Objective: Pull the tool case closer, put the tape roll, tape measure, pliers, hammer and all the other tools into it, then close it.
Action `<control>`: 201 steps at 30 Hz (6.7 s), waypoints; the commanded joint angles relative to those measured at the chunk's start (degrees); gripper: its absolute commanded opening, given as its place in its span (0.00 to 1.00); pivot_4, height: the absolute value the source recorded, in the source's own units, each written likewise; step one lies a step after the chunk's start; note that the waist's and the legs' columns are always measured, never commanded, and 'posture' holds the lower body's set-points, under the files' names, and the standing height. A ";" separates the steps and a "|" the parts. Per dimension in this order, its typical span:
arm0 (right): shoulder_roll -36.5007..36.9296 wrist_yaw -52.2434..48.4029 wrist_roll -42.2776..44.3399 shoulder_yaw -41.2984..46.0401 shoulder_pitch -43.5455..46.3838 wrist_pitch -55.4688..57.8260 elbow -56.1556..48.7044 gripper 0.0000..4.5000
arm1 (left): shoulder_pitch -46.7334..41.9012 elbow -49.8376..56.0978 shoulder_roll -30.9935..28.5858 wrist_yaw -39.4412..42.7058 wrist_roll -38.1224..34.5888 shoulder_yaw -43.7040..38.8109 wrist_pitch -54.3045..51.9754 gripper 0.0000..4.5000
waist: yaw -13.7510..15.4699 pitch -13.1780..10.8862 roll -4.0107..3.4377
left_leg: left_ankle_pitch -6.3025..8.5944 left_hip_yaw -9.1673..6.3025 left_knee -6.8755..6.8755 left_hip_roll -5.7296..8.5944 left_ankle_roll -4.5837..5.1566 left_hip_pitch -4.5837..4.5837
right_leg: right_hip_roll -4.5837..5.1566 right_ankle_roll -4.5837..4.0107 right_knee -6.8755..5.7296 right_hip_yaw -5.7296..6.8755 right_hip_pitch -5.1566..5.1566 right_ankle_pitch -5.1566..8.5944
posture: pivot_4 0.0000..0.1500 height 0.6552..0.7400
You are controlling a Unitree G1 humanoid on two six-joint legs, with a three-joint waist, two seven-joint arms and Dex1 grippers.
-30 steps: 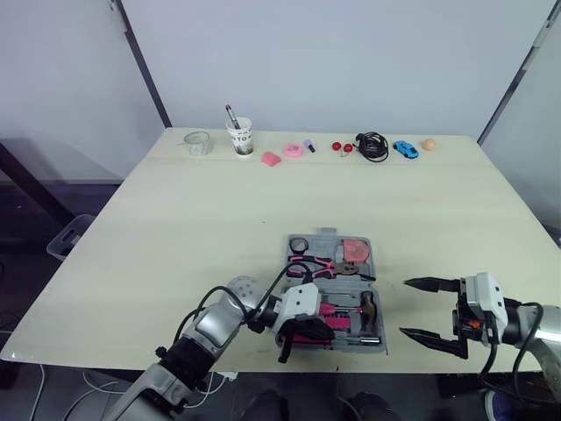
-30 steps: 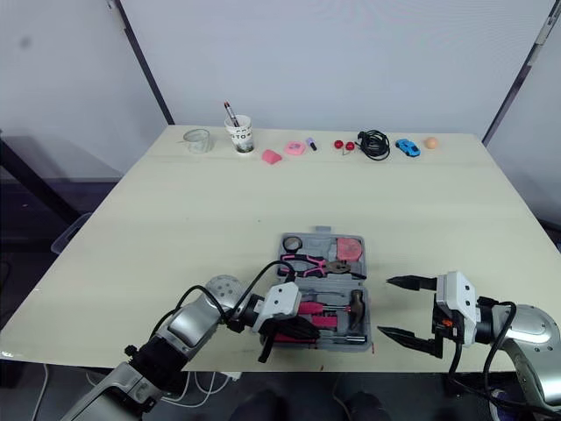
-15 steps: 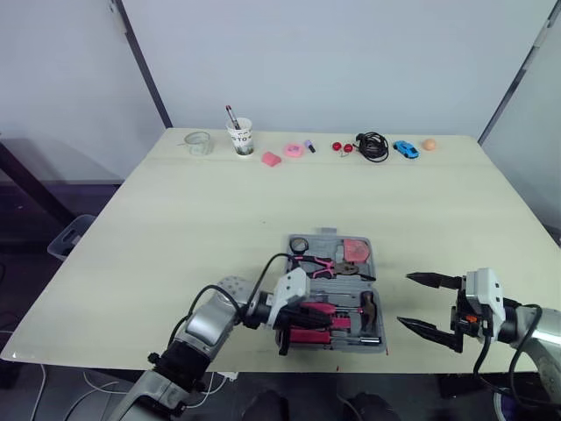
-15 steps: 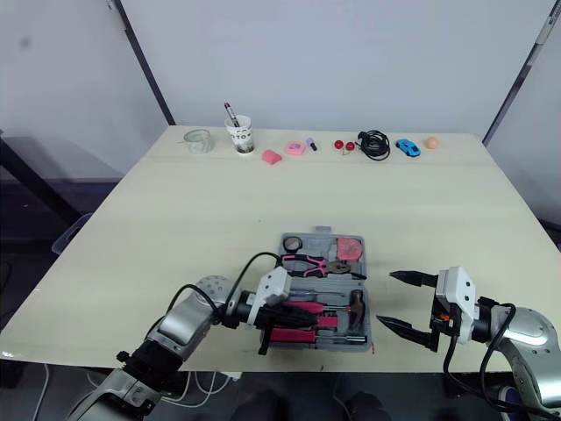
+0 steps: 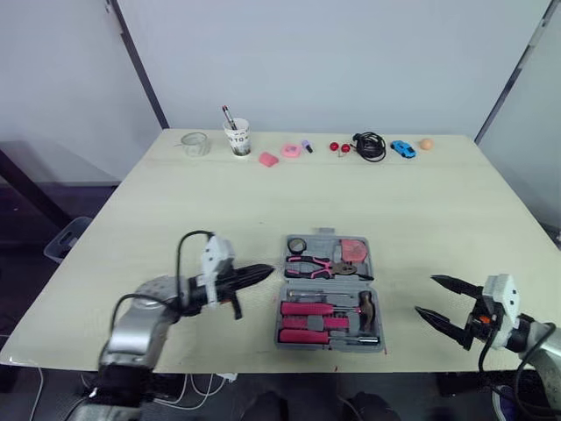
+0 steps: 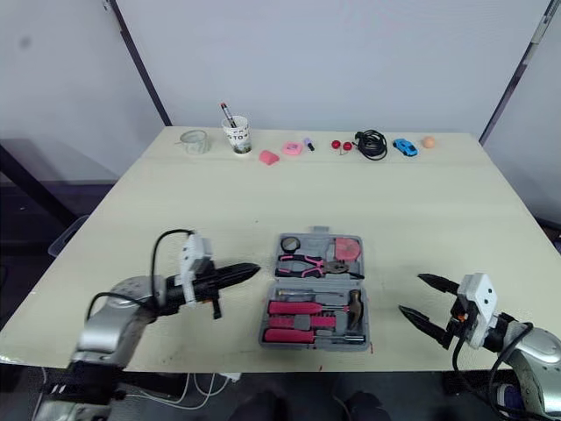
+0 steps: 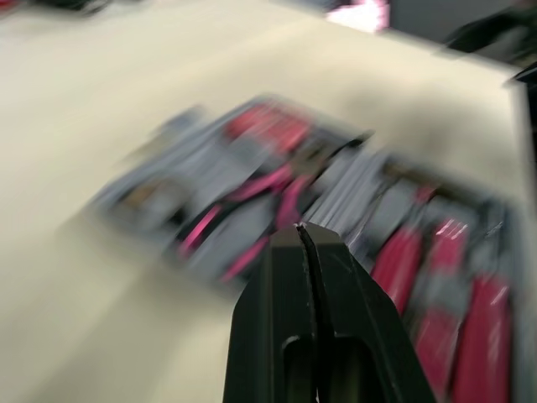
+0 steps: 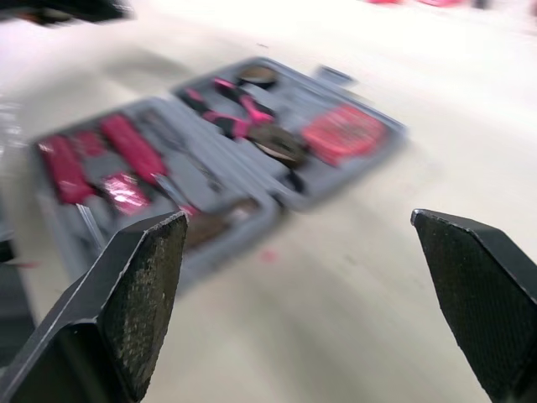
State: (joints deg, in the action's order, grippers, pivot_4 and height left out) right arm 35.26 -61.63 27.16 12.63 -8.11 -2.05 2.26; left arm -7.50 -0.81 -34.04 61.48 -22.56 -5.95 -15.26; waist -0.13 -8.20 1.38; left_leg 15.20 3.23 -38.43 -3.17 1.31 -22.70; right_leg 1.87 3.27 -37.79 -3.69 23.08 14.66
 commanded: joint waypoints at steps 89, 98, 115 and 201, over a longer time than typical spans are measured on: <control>-7.71 4.01 -24.68 -22.02 29.29 -6.74 27.25 0.00 | -21.75 -43.59 7.73 8.05 17.88 14.43 18.51 0.00 | -0.49 0.07 -0.04 | 0.00 0.18 -0.02 0.02 0.00 0.08 | 0.01 0.02 -0.08 -0.10 -0.01 -0.03 | 1.00 1.00; -7.60 3.63 -24.42 -22.09 28.94 -6.18 26.42 0.00 | -24.34 -47.14 9.89 8.04 19.24 15.14 20.05 0.00 | -0.43 0.08 -0.06 | 0.00 0.17 -0.02 0.03 0.00 0.08 | 0.01 0.02 -0.08 -0.10 -0.02 -0.03 | 1.00 1.00; -6.66 1.19 -23.59 -22.05 27.81 -4.68 24.43 0.00 | -23.70 -44.54 11.39 11.51 19.58 15.95 17.80 0.00 | -0.15 0.15 -0.18 | -0.01 0.08 -0.05 0.10 0.00 0.04 | 0.01 0.03 -0.05 -0.10 -0.07 -0.02 | 1.00 1.00; -5.73 -1.63 -7.80 -14.55 44.60 37.79 31.53 0.99 | -5.98 -1.98 0.49 17.37 6.18 20.16 1.87 0.00 | -0.73 0.06 -0.18 | 0.00 0.08 0.07 0.02 0.01 -0.04 | -0.02 0.02 0.06 -0.10 0.02 0.00 | 1.00 1.00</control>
State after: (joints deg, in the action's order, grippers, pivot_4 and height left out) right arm 29.47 -63.31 20.03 -1.97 34.81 35.97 31.91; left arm -12.87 -4.53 -33.06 78.30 -16.86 13.40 -12.79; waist -0.85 -8.14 1.21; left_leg 15.20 3.31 -38.36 -3.15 1.32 -22.74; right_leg 1.85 3.30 -37.73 -3.78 23.10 14.66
